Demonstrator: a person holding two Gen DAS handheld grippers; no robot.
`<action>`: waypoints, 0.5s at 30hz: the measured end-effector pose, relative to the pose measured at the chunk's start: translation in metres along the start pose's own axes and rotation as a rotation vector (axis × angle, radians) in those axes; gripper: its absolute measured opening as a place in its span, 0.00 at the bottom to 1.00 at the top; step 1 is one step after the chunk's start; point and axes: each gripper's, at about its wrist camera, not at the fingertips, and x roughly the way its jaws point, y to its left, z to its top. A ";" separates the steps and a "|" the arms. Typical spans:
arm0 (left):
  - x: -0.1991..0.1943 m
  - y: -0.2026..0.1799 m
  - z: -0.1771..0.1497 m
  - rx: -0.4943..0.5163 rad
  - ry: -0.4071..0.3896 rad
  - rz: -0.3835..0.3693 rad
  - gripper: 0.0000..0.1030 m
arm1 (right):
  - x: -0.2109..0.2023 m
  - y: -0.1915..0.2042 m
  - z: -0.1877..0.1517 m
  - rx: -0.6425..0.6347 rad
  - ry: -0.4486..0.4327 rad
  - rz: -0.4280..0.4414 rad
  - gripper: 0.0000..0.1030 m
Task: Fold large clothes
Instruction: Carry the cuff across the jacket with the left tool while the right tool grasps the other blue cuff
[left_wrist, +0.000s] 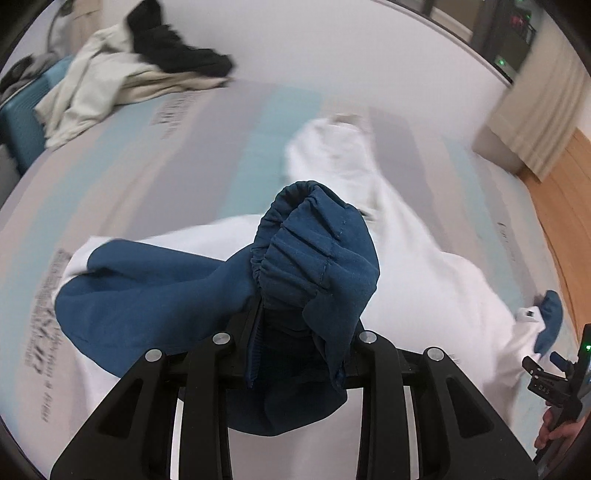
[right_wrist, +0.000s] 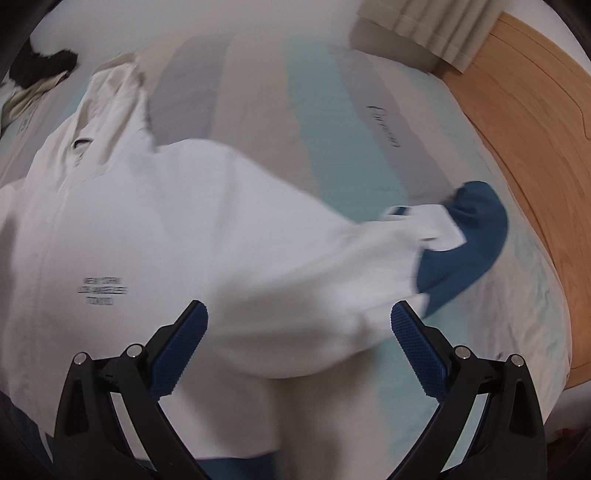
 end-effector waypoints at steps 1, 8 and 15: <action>0.002 -0.024 0.000 0.008 0.003 -0.009 0.28 | 0.002 -0.015 0.002 0.011 0.002 0.004 0.93; 0.033 -0.164 -0.016 0.083 0.037 -0.053 0.28 | 0.032 -0.106 0.016 0.096 0.040 -0.003 0.93; 0.111 -0.266 -0.057 0.247 0.111 0.017 0.28 | 0.072 -0.195 0.033 0.159 0.058 -0.062 0.93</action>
